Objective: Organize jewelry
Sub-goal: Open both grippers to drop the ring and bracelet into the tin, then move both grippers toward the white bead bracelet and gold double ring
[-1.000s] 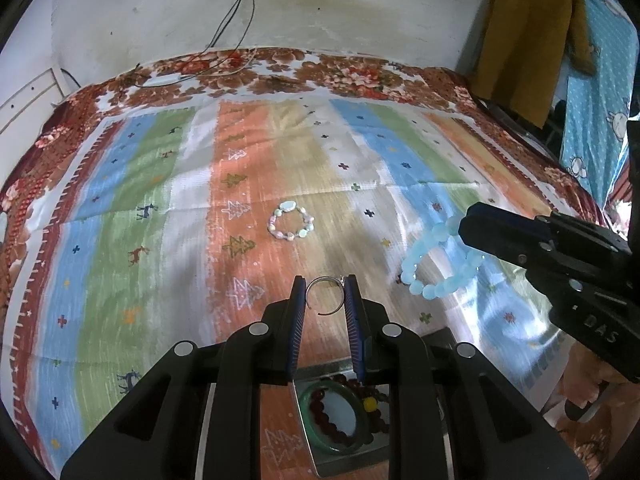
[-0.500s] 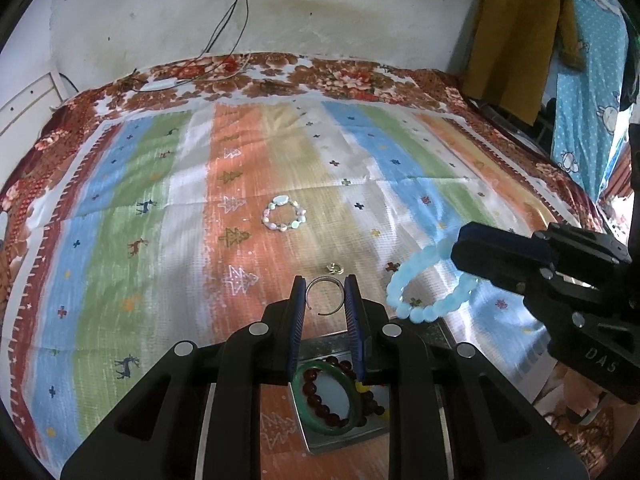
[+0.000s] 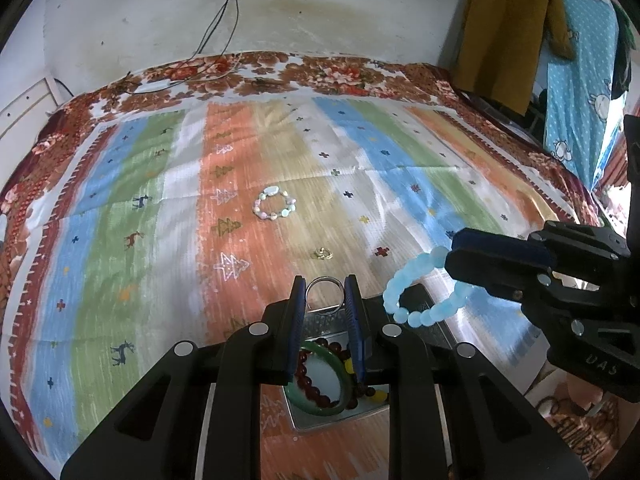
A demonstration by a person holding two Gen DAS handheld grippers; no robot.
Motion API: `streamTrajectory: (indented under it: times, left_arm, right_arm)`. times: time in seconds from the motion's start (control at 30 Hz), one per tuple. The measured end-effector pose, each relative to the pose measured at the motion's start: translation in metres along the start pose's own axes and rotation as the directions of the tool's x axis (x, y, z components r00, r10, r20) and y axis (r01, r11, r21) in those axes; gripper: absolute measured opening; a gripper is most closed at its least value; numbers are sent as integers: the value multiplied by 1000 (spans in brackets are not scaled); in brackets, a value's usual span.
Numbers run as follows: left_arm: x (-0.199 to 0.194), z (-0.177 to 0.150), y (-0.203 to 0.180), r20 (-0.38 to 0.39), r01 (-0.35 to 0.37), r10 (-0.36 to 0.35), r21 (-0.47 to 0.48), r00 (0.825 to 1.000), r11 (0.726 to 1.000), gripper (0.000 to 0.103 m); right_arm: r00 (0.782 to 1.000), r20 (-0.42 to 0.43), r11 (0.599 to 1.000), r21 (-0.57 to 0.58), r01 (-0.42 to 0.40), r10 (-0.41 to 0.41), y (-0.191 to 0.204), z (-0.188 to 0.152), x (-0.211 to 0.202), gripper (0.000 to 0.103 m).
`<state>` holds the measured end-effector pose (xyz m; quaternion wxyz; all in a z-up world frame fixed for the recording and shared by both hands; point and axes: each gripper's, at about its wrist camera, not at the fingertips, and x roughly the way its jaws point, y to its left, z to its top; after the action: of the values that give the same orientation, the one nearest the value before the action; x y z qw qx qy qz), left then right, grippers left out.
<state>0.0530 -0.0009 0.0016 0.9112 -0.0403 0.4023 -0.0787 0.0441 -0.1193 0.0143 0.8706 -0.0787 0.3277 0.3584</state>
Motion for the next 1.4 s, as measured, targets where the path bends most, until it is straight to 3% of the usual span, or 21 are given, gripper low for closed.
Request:
streamTrajectory:
  times: [0.47, 0.5, 0.6, 0.93, 1.07, 1.13, 1.4]
  left_arm:
    - [1, -8, -2, -13, 2, -2, 3, 1000, 1000, 19]
    - [1, -8, -2, -16, 6, -6, 0, 1000, 1000, 21]
    - [0, -9, -2, -25, 8, -8, -7, 1000, 1000, 31]
    - [0, -3, 13, -19, -6, 5, -61, 1000, 998, 40]
    - [5, 1, 20, -29, -18, 16, -84, 999, 996, 51]
    - [8, 4, 24, -37, -25, 22, -99, 999, 995, 51]
    - [23, 18, 38, -55, -51, 44, -139, 998, 989, 63]
  right_arm:
    - [999, -46, 1000, 7, -23, 23, 4, -8, 2, 12]
    - [998, -50, 1000, 12, -23, 23, 3, -8, 3, 13]
    - [999, -42, 999, 37, -15, 17, -2, -7, 2, 34]
    - [999, -44, 996, 83, 16, -12, -18, -7, 5, 37]
    - [999, -44, 996, 83, 27, -23, -21, -6, 8, 42]
    - [998, -48, 996, 80, 33, -29, -22, -6, 11, 47]
    - [996, -83, 995, 92, 44, -37, -33, -4, 25, 50]
